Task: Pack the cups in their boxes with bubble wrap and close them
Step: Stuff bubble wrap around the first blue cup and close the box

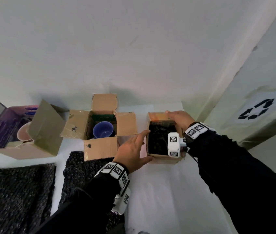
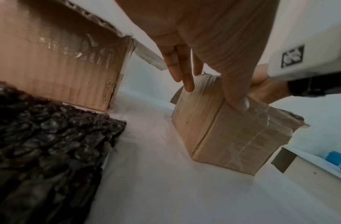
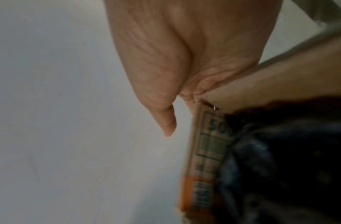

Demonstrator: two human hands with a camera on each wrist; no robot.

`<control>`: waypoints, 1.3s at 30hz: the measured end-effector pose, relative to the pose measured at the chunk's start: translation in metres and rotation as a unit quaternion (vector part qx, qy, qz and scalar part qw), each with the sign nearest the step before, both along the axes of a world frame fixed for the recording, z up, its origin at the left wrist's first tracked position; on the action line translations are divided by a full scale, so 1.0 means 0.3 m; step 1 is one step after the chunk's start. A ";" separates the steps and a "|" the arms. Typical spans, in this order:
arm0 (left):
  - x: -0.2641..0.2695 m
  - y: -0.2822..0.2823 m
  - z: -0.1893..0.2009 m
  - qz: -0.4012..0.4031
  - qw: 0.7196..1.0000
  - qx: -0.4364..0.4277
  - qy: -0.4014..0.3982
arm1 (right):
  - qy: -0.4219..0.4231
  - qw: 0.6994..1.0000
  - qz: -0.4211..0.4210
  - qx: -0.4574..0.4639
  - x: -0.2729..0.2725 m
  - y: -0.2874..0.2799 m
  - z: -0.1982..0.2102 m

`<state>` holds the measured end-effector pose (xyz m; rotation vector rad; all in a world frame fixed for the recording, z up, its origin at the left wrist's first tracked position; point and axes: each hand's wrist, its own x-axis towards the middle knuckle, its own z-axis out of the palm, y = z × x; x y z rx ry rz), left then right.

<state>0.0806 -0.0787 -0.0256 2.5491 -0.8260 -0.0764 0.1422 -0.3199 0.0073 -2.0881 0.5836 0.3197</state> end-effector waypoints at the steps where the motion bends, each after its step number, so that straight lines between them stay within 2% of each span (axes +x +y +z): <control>1: 0.001 0.002 -0.005 0.001 1.000 -0.003 0.000 | -0.015 1.000 -0.021 0.015 0.016 0.003 0.009; 3: -0.002 0.005 -0.015 0.003 1.000 -0.010 0.002 | -0.057 0.991 -0.095 0.076 0.030 -0.001 0.031; 5: -0.006 0.007 -0.023 0.004 1.000 -0.014 0.006 | -0.109 0.978 -0.128 0.127 0.029 -0.003 0.058; 10: -0.012 0.005 -0.018 0.015 1.000 -0.004 0.010 | -0.218 0.964 -0.069 0.133 -0.021 -0.001 0.143; 14: -0.018 -0.003 -0.009 0.022 0.999 -0.003 0.023 | -0.308 0.946 -0.029 0.094 -0.115 -0.010 0.192; 18: -0.019 -0.009 -0.020 0.025 0.998 -0.036 0.053 | -0.373 0.927 0.033 0.016 -0.246 0.006 0.211; 21: -0.023 -0.012 -0.026 0.040 0.993 -0.082 0.071 | -0.398 0.909 0.108 -0.070 -0.350 0.029 0.171; 24: -0.032 -0.020 -0.032 0.060 0.989 -0.109 0.078 | -0.377 0.892 0.183 -0.171 -0.429 0.039 0.087; 29: -0.055 -0.022 -0.038 0.039 0.992 -0.094 0.080 | -0.348 0.860 0.253 -0.275 -0.499 0.055 -0.070; 33: -0.064 -0.011 -0.042 0.019 0.994 -0.085 0.073 | -0.341 0.839 0.251 -0.342 -0.523 0.086 -0.135; 39: -0.092 -0.010 -0.062 -0.004 0.998 -0.070 -0.002 | -0.390 0.773 0.240 -0.438 -0.520 0.092 -0.160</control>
